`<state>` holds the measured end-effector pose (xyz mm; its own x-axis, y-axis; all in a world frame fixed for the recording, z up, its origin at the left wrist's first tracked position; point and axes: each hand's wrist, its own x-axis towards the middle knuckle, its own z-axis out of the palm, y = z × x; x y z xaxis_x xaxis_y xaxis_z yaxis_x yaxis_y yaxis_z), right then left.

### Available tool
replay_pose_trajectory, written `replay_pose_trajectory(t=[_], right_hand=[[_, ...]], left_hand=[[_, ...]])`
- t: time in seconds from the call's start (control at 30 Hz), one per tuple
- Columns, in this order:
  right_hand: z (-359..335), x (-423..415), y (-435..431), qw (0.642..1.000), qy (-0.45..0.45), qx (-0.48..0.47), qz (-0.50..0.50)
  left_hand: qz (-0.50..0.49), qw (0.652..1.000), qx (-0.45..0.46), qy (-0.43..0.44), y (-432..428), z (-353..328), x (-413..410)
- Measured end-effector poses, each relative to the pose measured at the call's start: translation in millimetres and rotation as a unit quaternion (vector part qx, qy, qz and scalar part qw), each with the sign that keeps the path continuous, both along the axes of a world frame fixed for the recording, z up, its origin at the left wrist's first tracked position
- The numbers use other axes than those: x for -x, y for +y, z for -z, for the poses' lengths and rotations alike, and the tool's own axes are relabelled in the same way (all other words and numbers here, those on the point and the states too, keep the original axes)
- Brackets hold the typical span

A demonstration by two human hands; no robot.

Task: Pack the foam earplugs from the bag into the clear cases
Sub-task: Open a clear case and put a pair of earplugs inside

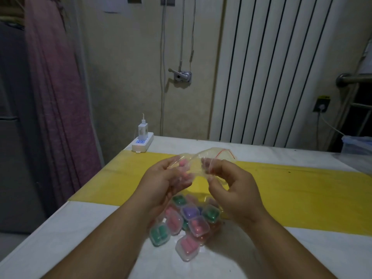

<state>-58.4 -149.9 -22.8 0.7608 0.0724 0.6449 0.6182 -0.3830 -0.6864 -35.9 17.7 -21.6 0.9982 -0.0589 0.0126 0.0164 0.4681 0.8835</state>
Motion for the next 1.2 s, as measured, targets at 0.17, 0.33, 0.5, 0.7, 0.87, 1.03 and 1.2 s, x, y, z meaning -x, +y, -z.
replay_pose_trajectory(t=[0.17, 0.33, 0.5, 0.7, 0.87, 1.03, 1.2], right_hand=[[-8, -2, -3, 0.995, 0.088, -0.039, -0.019], [-10, 0, -2, 0.994, 0.101, 0.028, 0.003], [-9, -2, 0, 0.993, 0.086, 0.075, 0.008], [-4, -6, 0, 0.989, 0.074, 0.131, 0.009], [-5, -6, 3, 0.987, 0.072, 0.144, 0.007], [-5, -6, 6, 0.989, 0.076, 0.128, 0.007], [-3, -8, 4, 0.987, 0.096, 0.089, 0.089]], left_hand=[[-0.006, 1.0, -0.005, -0.03, 0, 1, 0], [-0.002, 0.995, -0.072, -0.062, -2, 2, 1], [-0.028, 0.975, -0.194, -0.1, -1, 4, 2], [0.002, 0.985, -0.15, -0.087, -2, 6, 1], [0.003, 0.982, -0.16, -0.097, -3, 6, 4], [0.01, 0.982, -0.161, -0.099, -4, 4, 7], [0.008, 0.976, -0.197, -0.095, -6, 2, 10]])
